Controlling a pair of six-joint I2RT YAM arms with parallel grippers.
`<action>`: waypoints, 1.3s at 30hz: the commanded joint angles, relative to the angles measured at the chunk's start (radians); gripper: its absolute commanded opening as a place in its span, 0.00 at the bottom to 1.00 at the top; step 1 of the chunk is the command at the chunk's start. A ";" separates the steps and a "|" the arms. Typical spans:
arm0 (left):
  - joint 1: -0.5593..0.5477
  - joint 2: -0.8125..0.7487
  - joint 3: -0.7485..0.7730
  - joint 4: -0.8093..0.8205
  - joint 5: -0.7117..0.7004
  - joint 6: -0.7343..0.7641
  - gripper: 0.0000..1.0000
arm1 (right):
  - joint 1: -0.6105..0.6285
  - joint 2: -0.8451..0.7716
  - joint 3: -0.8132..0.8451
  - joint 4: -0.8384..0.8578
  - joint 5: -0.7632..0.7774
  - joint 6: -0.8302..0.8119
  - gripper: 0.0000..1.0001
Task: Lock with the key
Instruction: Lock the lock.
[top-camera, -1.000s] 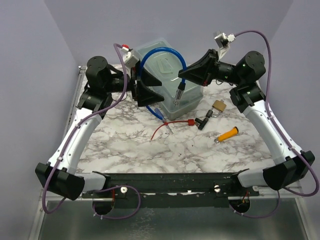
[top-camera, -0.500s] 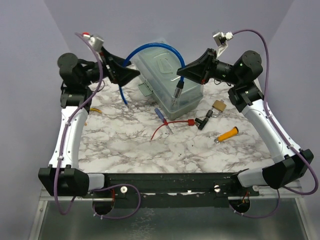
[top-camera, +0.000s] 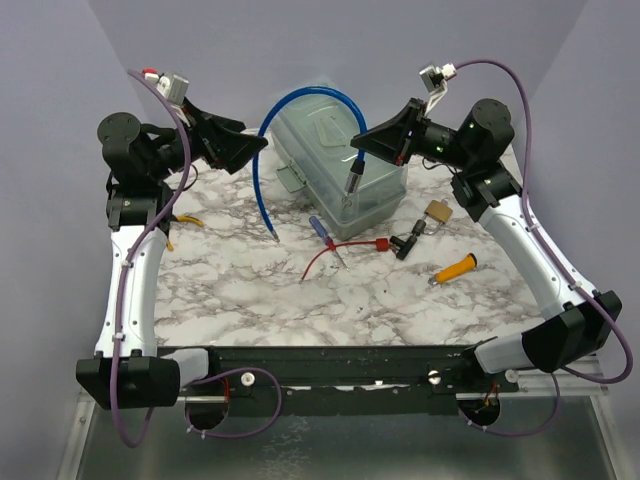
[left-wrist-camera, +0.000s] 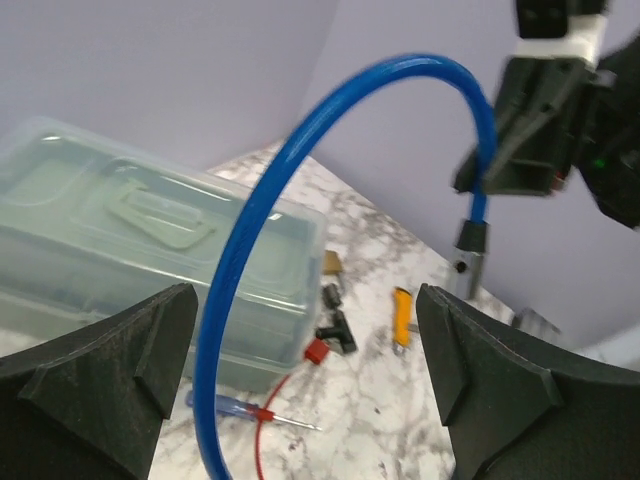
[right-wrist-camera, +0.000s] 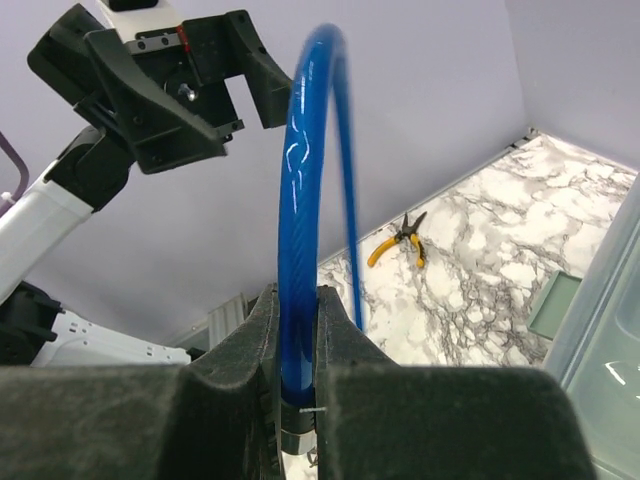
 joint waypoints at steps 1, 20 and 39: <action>0.032 -0.027 0.033 -0.135 -0.323 0.076 0.99 | 0.001 -0.017 0.021 0.033 0.044 0.009 0.00; -0.374 0.136 -0.012 0.154 0.137 -0.076 0.85 | 0.001 0.048 0.002 0.331 -0.081 0.254 0.00; -0.488 0.199 0.006 0.201 0.014 -0.158 0.09 | 0.001 0.068 0.008 0.273 -0.020 0.233 0.00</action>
